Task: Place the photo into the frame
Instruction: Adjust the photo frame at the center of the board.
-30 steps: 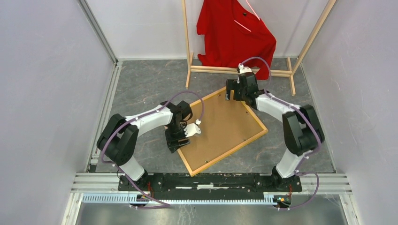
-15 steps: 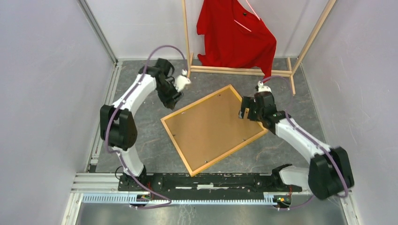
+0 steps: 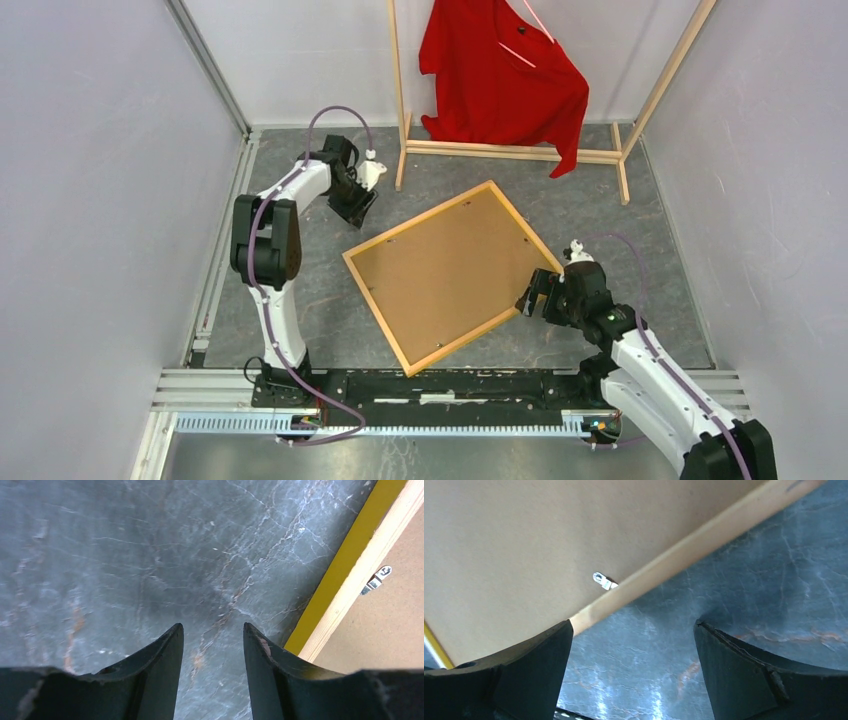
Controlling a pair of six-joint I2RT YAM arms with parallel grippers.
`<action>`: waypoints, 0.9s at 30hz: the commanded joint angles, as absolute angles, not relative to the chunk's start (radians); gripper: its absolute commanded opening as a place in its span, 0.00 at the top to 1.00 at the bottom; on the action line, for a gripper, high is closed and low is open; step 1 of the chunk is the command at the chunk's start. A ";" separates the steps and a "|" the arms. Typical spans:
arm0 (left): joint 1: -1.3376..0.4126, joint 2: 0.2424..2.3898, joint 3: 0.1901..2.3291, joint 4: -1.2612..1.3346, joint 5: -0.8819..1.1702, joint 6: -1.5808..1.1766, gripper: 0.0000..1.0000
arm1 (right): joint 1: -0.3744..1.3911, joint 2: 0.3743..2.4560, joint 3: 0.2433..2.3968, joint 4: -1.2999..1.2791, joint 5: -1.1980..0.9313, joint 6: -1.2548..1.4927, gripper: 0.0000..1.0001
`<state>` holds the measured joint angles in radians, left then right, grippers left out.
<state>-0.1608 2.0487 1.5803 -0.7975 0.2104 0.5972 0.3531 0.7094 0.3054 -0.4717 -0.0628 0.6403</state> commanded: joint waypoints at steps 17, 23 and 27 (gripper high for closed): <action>-0.242 1.789 1.097 -0.807 0.297 0.748 0.46 | 0.280 1.140 0.587 -0.219 -0.069 0.583 0.02; -0.356 1.661 0.965 -0.881 0.338 0.816 0.46 | 0.271 1.177 0.593 -0.197 -0.049 0.573 0.02; -0.414 1.608 0.940 -0.901 0.410 0.821 0.45 | 0.270 1.258 0.603 -0.140 -0.095 0.574 0.02</action>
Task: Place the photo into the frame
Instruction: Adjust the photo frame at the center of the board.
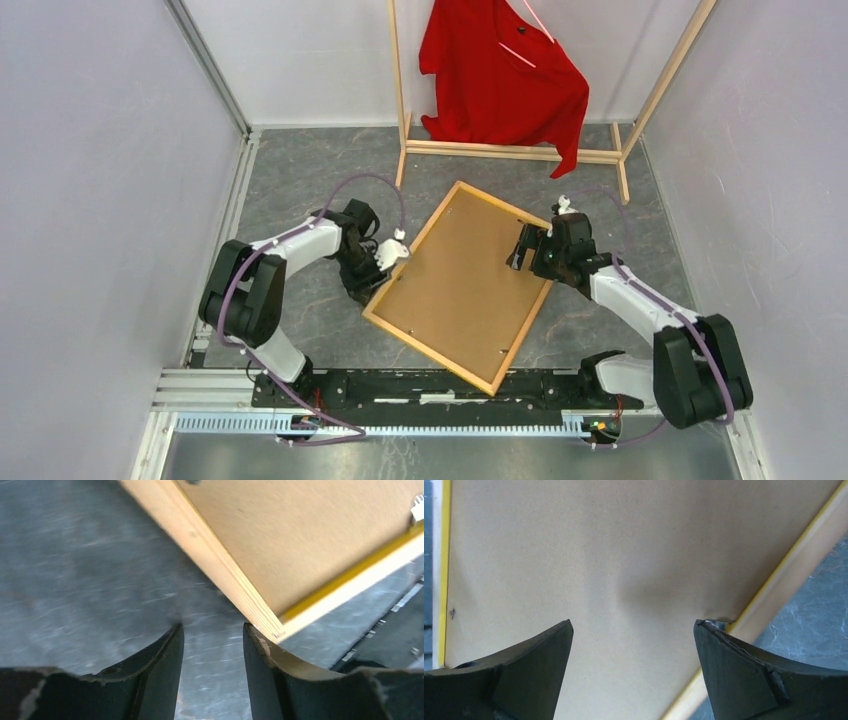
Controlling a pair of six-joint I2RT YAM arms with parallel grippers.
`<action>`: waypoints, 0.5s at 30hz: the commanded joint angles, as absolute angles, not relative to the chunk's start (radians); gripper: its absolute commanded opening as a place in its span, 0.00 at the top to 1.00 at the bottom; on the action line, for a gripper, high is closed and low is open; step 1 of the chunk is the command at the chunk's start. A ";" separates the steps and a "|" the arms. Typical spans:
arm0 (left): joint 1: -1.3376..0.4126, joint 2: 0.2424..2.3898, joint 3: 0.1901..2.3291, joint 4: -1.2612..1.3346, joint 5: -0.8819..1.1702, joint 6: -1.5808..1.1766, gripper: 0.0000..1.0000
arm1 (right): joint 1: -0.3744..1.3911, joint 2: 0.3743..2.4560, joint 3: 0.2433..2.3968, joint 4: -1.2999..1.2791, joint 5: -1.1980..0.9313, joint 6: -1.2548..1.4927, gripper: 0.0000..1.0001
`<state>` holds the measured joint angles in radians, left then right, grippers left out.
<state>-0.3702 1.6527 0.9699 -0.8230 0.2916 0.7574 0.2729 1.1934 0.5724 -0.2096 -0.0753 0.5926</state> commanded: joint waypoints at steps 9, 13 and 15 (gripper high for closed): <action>-0.421 1.586 0.915 -0.934 0.494 0.836 0.45 | 0.264 1.369 0.705 -0.152 -0.094 0.523 0.02; -0.401 1.545 0.919 -0.959 0.487 0.858 0.44 | 0.250 1.319 0.753 -0.240 -0.006 0.468 0.02; -0.364 1.533 0.950 -0.972 0.487 0.873 0.43 | 0.248 1.279 0.761 -0.279 -0.006 0.448 0.02</action>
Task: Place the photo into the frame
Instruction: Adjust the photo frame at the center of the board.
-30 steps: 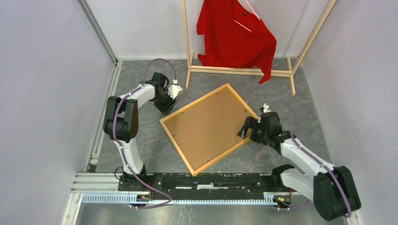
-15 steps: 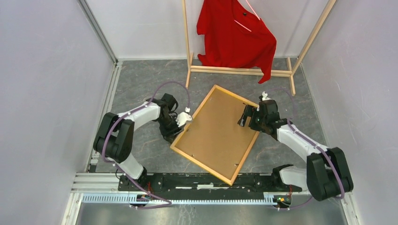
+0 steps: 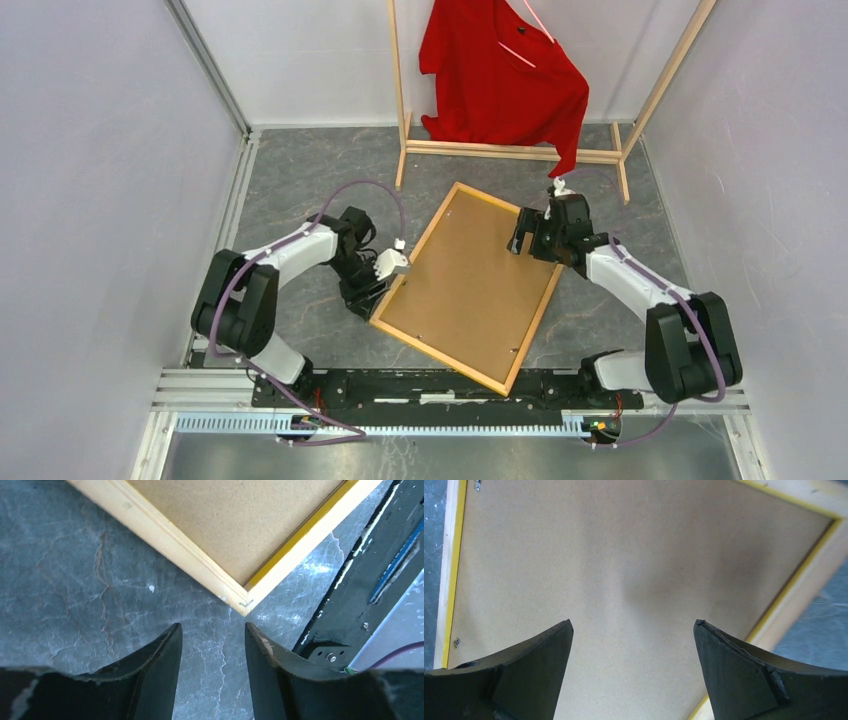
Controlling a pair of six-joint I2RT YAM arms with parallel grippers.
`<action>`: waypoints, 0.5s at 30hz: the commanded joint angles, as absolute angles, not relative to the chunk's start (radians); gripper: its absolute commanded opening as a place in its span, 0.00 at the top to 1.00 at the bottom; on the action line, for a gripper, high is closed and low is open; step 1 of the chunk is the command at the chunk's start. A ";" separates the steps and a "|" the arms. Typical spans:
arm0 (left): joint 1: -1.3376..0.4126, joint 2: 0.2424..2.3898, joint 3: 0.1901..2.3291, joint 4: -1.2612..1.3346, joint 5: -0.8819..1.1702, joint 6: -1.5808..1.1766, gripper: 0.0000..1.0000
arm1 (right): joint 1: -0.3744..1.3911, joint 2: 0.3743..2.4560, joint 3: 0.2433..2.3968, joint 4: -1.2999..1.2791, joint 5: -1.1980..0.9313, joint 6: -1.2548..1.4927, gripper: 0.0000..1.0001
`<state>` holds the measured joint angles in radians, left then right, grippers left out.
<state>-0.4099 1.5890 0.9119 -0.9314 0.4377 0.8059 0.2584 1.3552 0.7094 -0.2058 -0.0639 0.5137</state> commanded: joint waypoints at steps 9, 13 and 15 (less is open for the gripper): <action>-0.281 1.724 1.198 -0.955 0.716 0.686 0.49 | 0.382 1.106 0.548 0.025 -0.246 0.611 0.24; -0.282 1.813 1.203 -0.927 0.764 0.659 0.52 | 0.544 1.163 0.530 0.160 -0.234 0.695 0.25; -0.282 1.824 1.183 -0.901 0.760 0.651 0.54 | 0.601 1.196 0.520 0.230 -0.224 0.734 0.25</action>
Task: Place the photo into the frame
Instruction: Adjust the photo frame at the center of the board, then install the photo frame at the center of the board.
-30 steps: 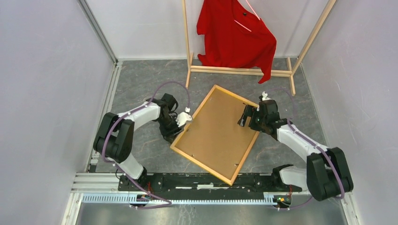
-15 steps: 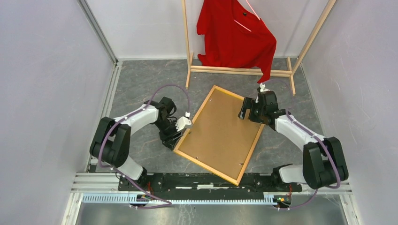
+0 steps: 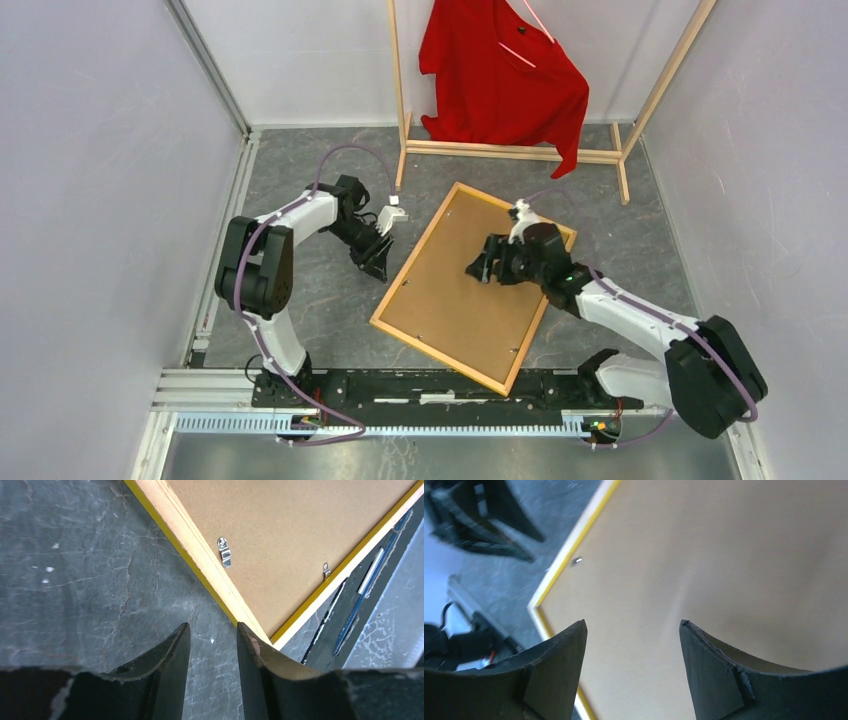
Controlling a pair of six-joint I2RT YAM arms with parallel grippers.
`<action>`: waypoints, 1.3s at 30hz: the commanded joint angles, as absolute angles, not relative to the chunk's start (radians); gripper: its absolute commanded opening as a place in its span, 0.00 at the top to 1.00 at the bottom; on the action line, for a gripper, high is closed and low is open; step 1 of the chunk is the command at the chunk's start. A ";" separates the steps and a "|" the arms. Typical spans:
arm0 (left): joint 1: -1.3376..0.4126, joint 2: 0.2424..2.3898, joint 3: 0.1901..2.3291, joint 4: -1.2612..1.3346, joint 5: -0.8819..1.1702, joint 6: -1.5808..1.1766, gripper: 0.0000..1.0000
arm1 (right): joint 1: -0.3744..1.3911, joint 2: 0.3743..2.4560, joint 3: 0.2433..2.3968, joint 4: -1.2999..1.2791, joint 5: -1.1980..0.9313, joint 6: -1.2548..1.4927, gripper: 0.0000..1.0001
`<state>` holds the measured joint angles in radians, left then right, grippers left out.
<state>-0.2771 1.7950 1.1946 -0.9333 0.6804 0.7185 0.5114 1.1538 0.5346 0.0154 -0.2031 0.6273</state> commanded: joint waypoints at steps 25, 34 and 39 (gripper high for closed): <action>-0.282 1.855 1.092 -0.825 0.756 0.657 0.66 | 0.855 1.723 0.730 0.576 -0.202 0.914 0.59; -0.281 1.848 1.075 -0.804 0.737 0.644 0.66 | 0.868 1.791 0.767 0.568 -0.201 0.920 0.65; -0.282 1.844 1.072 -0.804 0.730 0.645 0.66 | 0.878 1.824 0.796 0.542 -0.191 0.911 0.67</action>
